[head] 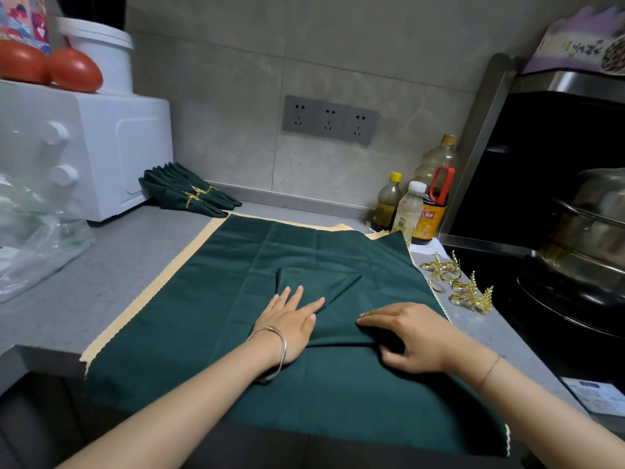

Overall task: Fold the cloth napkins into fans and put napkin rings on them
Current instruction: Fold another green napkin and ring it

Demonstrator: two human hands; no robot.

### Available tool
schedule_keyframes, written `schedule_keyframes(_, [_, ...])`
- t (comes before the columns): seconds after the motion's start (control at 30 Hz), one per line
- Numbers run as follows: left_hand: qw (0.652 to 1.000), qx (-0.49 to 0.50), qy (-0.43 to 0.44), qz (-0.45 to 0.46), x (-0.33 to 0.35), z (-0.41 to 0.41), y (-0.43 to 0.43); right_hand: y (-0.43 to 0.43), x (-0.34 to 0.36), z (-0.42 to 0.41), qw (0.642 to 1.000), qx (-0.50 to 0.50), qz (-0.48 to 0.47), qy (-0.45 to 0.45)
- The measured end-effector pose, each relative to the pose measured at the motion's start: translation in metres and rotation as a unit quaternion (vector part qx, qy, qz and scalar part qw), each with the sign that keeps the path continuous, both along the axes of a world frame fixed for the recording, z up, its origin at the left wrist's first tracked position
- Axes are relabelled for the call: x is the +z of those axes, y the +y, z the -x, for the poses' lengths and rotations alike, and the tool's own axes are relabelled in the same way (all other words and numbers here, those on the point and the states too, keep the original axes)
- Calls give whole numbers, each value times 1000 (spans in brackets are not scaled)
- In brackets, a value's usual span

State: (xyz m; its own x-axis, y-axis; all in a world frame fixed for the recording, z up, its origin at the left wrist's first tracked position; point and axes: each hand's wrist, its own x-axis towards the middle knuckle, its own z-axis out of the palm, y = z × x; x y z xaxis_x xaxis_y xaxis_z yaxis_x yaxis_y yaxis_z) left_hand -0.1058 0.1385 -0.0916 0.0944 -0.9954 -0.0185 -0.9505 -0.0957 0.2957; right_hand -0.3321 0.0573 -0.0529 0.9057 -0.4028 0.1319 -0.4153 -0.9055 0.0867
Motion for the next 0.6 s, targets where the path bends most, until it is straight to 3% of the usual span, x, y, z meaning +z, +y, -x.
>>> schedule_keyframes(0.13, [1000,-2,16,4,2,-1,2,-14,1,-1,991,-71,-101,-49])
schedule_keyframes(0.3, [998,-7,63,12,3,-3,2,-33,-1,-9,927,-101,-309,-184])
schedule_keyframes(0.47, [993,1,120,3,4,-2,4,-39,-7,-21,883,-138,-372,-253])
schedule_keyframes(0.6, [995,0,101,2,2,-3,2,-45,-13,-30,870,-183,-367,-275])
